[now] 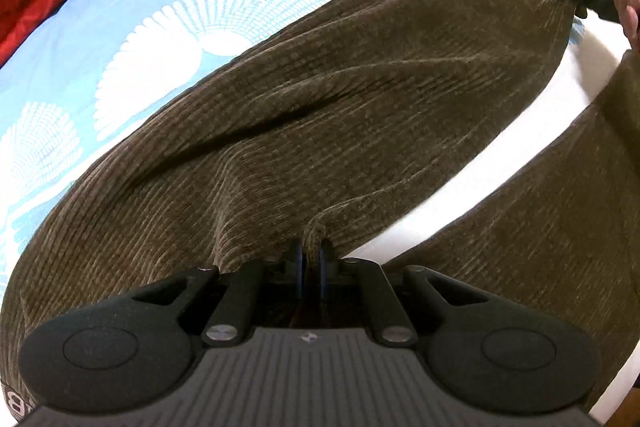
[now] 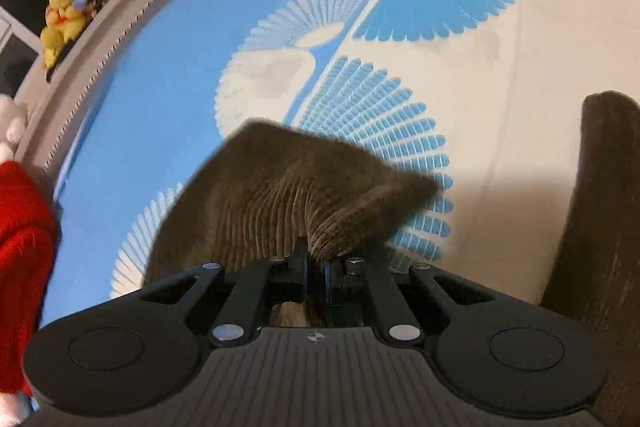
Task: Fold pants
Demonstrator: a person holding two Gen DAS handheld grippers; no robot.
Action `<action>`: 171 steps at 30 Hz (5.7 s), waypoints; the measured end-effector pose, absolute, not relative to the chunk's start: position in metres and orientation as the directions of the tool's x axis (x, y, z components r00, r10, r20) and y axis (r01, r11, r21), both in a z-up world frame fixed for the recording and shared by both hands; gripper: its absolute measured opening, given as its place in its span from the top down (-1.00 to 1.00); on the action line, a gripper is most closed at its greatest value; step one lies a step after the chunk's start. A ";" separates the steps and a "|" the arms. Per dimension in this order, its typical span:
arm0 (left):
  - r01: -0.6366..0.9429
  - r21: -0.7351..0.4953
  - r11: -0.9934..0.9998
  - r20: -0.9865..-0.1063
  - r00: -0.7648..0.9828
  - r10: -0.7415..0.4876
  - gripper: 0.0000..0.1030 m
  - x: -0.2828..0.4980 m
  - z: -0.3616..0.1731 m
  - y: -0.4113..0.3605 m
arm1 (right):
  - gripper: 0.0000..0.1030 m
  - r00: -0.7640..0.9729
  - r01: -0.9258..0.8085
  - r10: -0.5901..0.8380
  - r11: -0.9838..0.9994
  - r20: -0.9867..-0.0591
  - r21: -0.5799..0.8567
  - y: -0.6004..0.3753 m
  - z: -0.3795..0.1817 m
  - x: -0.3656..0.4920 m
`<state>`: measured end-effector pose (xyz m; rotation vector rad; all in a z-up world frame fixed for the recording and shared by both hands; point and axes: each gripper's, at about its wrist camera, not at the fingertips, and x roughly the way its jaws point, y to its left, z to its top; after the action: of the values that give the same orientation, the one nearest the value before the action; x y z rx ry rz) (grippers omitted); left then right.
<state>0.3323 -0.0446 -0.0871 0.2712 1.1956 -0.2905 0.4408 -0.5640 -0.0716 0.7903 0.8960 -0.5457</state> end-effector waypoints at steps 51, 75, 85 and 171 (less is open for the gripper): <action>0.083 -0.146 0.986 -0.908 0.385 -0.167 -0.16 0.353 -0.046 0.060 | 0.27 0.544 0.414 0.071 0.844 -0.836 0.342 -0.414 -0.004 0.434; -0.467 0.052 0.883 -0.864 0.423 0.274 0.35 0.290 -0.055 0.275 | 0.24 0.525 0.210 0.173 0.922 -0.833 0.324 -0.364 0.013 0.420; -0.499 0.004 0.867 -0.911 0.355 0.208 -0.59 0.256 -0.030 0.284 | 0.24 0.614 0.141 0.097 0.963 -0.783 0.229 -0.371 0.046 0.395; -0.450 -0.096 0.888 -0.841 0.514 0.169 -0.04 0.272 -0.082 0.257 | 0.79 0.635 -0.211 0.308 0.951 -0.708 0.224 -0.386 0.075 0.290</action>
<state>0.2716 0.2566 -0.0819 -0.3215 0.9639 0.3796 0.2904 -0.3855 0.0747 0.1245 0.8317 0.2971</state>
